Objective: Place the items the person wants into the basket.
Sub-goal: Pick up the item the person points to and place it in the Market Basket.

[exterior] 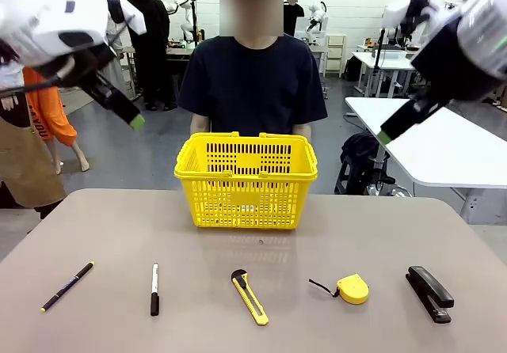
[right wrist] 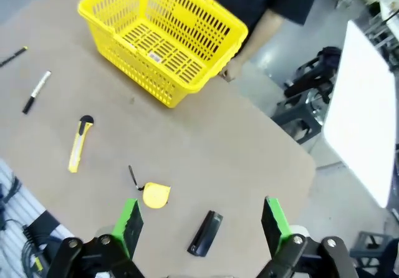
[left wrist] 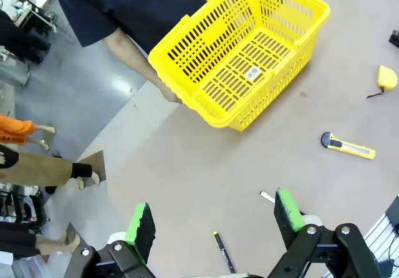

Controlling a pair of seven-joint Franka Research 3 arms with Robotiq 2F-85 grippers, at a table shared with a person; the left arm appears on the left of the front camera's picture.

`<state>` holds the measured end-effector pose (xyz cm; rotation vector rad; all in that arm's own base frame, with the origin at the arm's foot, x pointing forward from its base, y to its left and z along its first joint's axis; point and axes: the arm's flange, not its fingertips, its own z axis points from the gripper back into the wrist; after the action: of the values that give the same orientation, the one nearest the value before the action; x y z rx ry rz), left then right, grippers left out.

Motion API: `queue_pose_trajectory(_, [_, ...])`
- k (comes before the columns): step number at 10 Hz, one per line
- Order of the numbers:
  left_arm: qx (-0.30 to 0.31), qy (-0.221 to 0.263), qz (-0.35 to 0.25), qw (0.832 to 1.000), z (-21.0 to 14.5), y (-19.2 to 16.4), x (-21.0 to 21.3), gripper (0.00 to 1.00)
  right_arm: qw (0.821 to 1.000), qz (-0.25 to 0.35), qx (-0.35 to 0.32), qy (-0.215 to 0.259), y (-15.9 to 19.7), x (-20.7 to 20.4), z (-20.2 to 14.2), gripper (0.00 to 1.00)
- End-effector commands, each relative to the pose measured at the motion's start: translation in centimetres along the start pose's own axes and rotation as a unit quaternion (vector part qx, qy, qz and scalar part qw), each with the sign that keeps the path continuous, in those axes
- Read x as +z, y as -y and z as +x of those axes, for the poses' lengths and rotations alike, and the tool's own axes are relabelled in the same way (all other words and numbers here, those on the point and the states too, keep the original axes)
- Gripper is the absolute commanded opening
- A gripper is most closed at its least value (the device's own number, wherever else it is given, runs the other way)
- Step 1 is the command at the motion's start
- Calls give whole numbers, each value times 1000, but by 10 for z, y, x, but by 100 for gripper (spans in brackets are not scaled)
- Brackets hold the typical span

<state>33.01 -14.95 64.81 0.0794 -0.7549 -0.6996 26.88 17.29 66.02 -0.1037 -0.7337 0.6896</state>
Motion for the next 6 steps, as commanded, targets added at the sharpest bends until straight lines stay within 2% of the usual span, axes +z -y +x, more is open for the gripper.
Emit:
queue_pose_trajectory(1, [3, -4, -19, 1000, -2, -6, -10, 100, 1000, -24, -4, -14, -5, -14, 9, 100])
queue_pose_trajectory(2, [0, 0, 0, 1000, 0, 0, 0, 100, 1000, 0, 0, 0, 0, 0, 0, 100])
queue_pose_trajectory(6, [0, 0, 0, 1000, 0, 0, 0, 100, 1000, 0, 0, 0, 0, 0, 0, 100])
